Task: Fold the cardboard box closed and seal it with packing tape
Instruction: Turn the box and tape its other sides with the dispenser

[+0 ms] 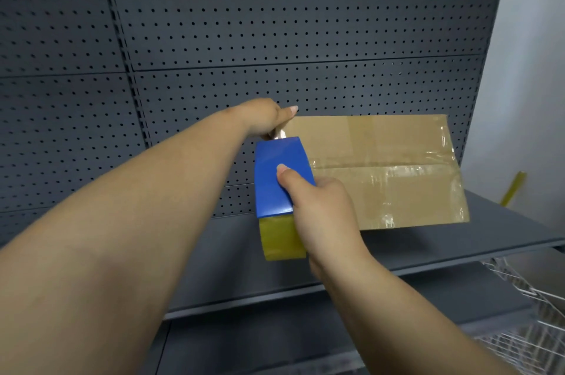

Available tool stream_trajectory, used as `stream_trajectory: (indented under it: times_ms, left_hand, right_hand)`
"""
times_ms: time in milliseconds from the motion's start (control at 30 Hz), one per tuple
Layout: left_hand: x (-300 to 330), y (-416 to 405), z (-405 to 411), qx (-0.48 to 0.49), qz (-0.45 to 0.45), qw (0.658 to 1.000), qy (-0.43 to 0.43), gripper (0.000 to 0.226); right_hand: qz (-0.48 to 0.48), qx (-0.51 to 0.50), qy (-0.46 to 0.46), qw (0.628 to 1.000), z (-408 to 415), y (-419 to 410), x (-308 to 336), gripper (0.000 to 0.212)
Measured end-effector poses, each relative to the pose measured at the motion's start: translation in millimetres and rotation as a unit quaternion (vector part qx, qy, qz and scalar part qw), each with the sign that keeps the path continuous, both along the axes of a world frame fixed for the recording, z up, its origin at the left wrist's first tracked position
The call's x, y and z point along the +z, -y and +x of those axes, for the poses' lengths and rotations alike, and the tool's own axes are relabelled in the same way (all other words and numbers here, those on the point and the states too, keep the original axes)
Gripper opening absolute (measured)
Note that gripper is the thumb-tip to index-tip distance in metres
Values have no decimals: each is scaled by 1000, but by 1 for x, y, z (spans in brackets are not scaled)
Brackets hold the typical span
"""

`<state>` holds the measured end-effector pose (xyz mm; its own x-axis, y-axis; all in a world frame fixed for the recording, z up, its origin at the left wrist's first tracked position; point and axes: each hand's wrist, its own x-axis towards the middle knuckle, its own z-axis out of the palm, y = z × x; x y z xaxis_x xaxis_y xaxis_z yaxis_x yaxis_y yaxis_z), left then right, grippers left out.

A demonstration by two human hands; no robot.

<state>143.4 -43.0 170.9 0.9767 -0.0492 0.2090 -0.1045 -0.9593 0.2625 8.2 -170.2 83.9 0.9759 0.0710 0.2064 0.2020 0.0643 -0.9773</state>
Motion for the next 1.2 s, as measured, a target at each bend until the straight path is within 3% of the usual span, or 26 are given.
stream_trajectory:
  times_ms: [233, 333, 433, 667, 733, 1200]
  left_hand:
    - [-4, -5, -8, -26, -20, 998, -52, 67]
    - [-3, -9, -8, -52, -14, 997, -64, 46]
    - [-2, -16, -8, -58, -23, 995, -73, 47]
    - [-5, -17, -7, -45, -33, 997, -51, 48]
    - [-7, -16, -7, -47, -39, 997, -39, 38]
    - [-6, -18, 8, -107, -10, 994, 0, 48]
  right_hand:
    - [-50, -32, 14, 998, -10, 0, -8, 40]
    - [-64, -42, 10, 997, -11, 1, -9, 41]
    - [-52, -34, 1, 998, -11, 2, -10, 38]
    - [-25, -1, -14, 1000, -13, 5, -18, 36]
    - [-25, 1, -11, 1000, -13, 5, -23, 39]
    - [-45, -94, -1, 995, -23, -13, -23, 33]
